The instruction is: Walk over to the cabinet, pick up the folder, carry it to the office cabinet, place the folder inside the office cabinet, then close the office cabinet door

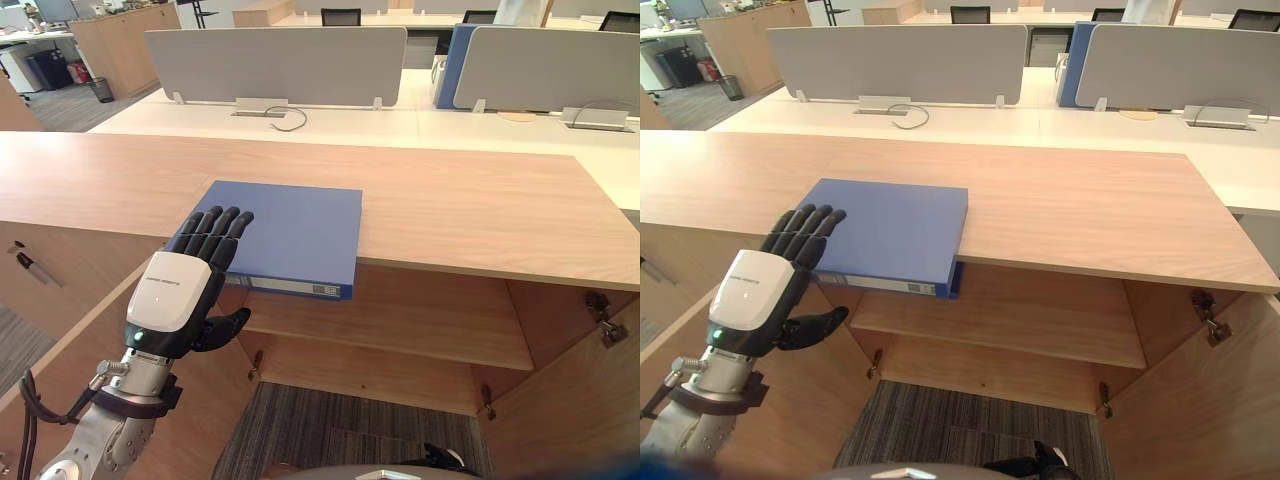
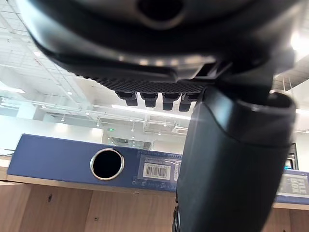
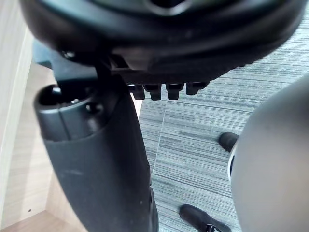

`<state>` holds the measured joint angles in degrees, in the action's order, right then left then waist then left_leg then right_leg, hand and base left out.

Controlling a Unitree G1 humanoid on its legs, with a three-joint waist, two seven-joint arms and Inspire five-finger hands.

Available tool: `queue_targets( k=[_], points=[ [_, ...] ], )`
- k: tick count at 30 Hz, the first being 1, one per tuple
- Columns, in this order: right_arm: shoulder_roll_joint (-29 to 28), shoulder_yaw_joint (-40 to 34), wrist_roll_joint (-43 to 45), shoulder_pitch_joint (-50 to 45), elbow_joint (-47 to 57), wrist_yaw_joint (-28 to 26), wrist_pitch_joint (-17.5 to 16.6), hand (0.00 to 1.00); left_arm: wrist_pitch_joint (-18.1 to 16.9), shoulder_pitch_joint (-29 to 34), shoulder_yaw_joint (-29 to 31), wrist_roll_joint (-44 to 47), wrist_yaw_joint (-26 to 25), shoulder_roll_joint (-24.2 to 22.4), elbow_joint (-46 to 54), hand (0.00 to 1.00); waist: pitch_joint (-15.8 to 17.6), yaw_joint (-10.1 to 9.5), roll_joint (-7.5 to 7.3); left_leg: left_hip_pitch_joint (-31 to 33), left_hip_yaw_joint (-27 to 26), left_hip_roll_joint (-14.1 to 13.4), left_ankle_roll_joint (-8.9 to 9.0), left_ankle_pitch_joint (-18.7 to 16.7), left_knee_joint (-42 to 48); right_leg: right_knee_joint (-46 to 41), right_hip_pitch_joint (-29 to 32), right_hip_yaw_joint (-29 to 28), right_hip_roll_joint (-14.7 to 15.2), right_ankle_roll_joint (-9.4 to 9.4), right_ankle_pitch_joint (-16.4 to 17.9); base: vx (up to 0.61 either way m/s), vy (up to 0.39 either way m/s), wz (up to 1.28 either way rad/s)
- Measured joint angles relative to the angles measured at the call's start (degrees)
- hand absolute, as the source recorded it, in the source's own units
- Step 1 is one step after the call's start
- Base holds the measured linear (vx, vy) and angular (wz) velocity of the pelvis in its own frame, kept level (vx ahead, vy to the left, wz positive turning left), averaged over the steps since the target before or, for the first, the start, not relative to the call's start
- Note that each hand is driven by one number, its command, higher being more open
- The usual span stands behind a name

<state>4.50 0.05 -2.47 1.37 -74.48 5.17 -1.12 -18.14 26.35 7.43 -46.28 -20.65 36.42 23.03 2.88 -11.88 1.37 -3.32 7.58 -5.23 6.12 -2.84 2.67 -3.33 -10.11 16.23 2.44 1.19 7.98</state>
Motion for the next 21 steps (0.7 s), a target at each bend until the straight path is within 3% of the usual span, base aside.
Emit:
queue_targets(
  k=[10,18,19,21],
  points=[
    [0.38,-0.05,-1.10,-0.06,0.29,0.02,-0.02,1.00,0.25,-4.24,-2.58,-3.78,0.10,2.79,-7.10,1.00,-0.13,1.13,0.46,-2.99,-2.49,-0.49,-0.46,0.91,-3.32,-0.06,0.01,-2.14,-0.02,-0.19,-0.12,-0.01,-0.001,-0.12],
    [0.39,-0.07,-1.96,-0.06,1.33,0.03,-0.02,1.00,2.42,-8.71,-4.03,-5.10,-0.21,3.95,-9.98,1.00,0.14,1.94,0.87,-4.52,-4.02,-0.40,-0.55,1.21,-5.05,0.16,-0.09,-3.48,0.09,-0.17,-0.15,0.02,0.002,-0.09],
    [0.37,-0.06,-1.96,-0.04,1.66,0.03,-0.01,1.00,2.47,-9.55,-4.97,-5.25,-0.22,3.95,-10.76,0.00,0.21,2.21,0.95,-4.54,-4.06,-0.39,-0.55,1.21,-5.10,0.16,-0.09,-3.53,0.10,-0.16,-0.16,0.01,0.001,-0.03],
    [0.34,-0.05,-1.96,0.13,1.84,0.02,-0.03,1.00,2.46,-9.89,-5.68,-6.02,-0.22,3.95,-11.45,0.00,0.24,2.79,1.00,-4.61,-4.27,-0.40,-0.56,1.20,-5.13,0.16,-0.09,-3.72,0.11,-0.18,-0.19,0.02,-0.001,-0.06]
  ],
)
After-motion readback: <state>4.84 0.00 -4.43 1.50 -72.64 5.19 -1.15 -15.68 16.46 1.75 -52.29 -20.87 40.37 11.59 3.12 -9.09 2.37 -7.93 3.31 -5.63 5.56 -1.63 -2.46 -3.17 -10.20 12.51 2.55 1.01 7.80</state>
